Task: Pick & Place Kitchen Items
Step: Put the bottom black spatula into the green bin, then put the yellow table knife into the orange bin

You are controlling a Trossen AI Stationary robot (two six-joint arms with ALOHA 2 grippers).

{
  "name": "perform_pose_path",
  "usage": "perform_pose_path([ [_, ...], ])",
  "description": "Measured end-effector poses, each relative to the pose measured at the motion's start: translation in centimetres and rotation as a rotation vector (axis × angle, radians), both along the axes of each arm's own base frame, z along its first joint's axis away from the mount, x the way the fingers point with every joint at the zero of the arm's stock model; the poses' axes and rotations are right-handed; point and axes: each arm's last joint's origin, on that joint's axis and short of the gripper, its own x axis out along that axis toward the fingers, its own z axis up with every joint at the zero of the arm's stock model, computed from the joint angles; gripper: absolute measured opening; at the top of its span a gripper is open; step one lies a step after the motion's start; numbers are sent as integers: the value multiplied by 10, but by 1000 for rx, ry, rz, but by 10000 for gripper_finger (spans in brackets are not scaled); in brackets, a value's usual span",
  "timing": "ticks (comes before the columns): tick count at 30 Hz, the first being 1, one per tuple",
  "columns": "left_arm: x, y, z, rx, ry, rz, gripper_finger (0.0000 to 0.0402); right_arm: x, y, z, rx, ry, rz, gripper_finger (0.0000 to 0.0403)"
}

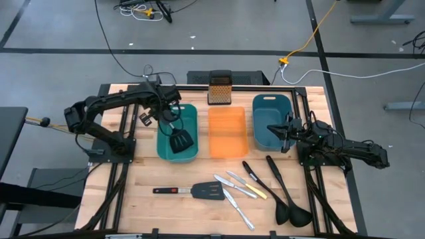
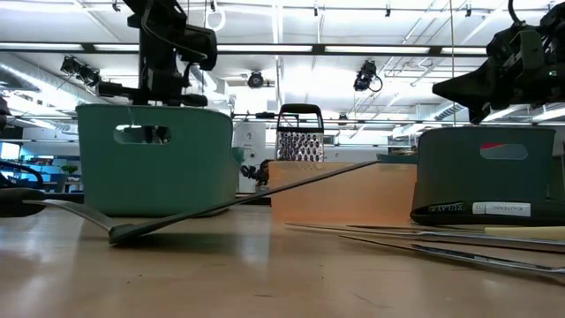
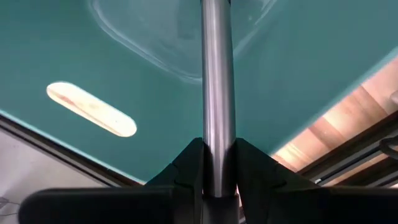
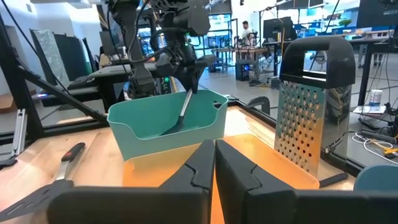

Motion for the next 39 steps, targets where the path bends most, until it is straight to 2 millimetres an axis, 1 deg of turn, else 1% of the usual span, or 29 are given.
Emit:
perform_pose_path([
  [7, 1, 0, -1, -19, -24, 25, 74, 0, 0, 0, -2, 1, 0, 22],
  [12, 2, 0, -1, 1, -28, 61, 131, 0, 0, 0, -2, 1, 0, 22],
  [15, 2, -1, 0, 27, -22, 88, 150, 0, 0, 0, -2, 1, 0, 22],
  [19, 4, -8, 2, 80, -13, 105, 154, 0, 0, 0, -2, 2, 1, 22],
  [22, 2, -18, 11, 128, -38, 97, 150, 0, 0, 0, -2, 3, 0, 22],
  [24, 0, -27, 20, 146, -74, 77, 147, 0, 0, 0, -2, 4, 0, 22],
  [26, -3, -36, 34, 165, -124, 78, 146, 0, 0, -1, -2, 8, 1, 22],
  [28, -7, -46, 51, 180, -185, 94, 146, 0, 0, -1, -2, 9, 1, 22],
  [30, -11, -56, 69, 150, -268, 142, 146, 0, 0, -1, -2, 9, 1, 22],
  [32, -16, -66, 90, 46, -397, 201, 142, 0, 0, -1, -2, 9, 1, 22],
  [34, -21, -74, 110, -92, -538, 267, 129, 0, 0, -1, -3, 9, 1, 22],
  [36, -25, -80, 128, -243, -696, 348, 103, 0, 0, -1, -12, 11, 1, 22],
  [39, -33, -85, 148, -396, -890, 436, 46, 0, 0, -1, -19, 12, 0, 22],
])
